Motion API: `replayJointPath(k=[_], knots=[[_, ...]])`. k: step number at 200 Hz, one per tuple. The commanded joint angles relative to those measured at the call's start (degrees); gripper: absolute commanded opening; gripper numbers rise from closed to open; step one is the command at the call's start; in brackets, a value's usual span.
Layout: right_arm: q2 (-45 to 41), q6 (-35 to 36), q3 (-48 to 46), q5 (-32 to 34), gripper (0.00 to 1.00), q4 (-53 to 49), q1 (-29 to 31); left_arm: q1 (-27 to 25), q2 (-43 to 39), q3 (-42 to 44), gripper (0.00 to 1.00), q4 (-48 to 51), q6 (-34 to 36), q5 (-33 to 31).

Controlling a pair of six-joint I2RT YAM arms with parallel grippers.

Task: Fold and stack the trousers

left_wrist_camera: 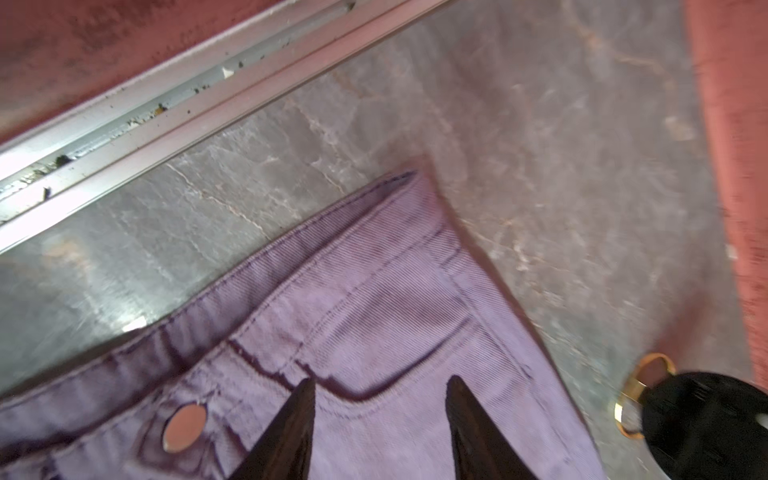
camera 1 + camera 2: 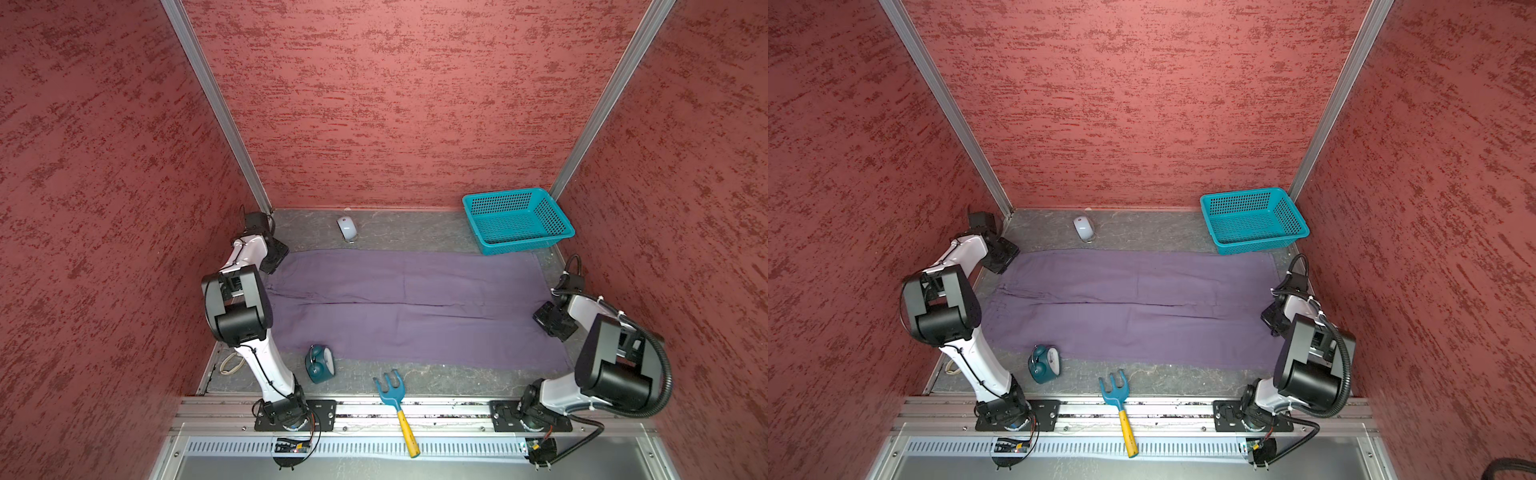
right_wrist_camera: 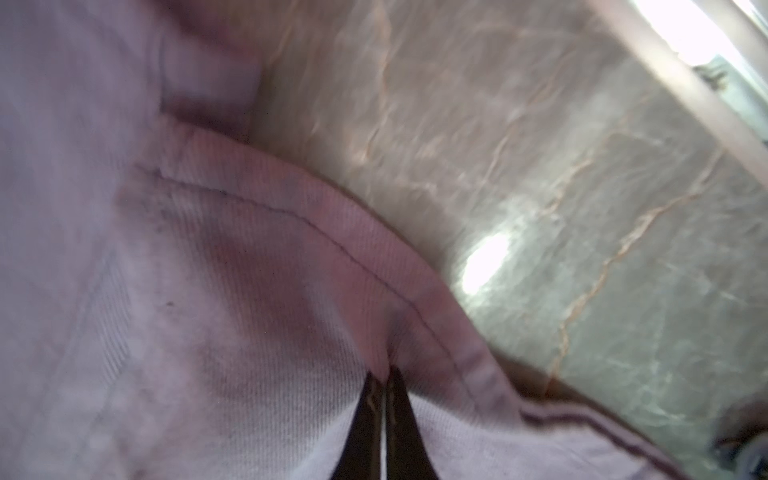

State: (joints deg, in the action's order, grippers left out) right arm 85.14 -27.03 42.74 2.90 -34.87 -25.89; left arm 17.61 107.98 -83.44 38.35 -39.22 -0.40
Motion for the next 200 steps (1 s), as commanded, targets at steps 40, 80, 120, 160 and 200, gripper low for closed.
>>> replayJointPath(k=[40,80,120,160,200], knots=[[5.6,1.1,7.4,1.9,0.0,-0.1,-3.3,-1.9,-7.1,2.9,0.54,-0.8,-1.2,2.3],[-0.8,0.1,8.1,-3.9,0.56,-1.2,-3.3,-5.1,-14.3,8.1,0.67,-0.1,-1.2,1.7],[-14.6,0.3,3.0,-1.7,0.61,-4.3,-3.2,-7.0,-25.0,17.8,0.61,-0.5,-1.5,-0.2],[-24.4,-3.2,-4.2,-1.1,0.72,-3.9,-3.3,-5.4,-33.8,24.8,0.62,0.0,-2.5,0.3],[-30.1,-10.8,-6.6,-0.5,0.84,-5.0,-3.3,-5.1,-37.9,28.0,0.67,1.4,-1.6,1.6]])
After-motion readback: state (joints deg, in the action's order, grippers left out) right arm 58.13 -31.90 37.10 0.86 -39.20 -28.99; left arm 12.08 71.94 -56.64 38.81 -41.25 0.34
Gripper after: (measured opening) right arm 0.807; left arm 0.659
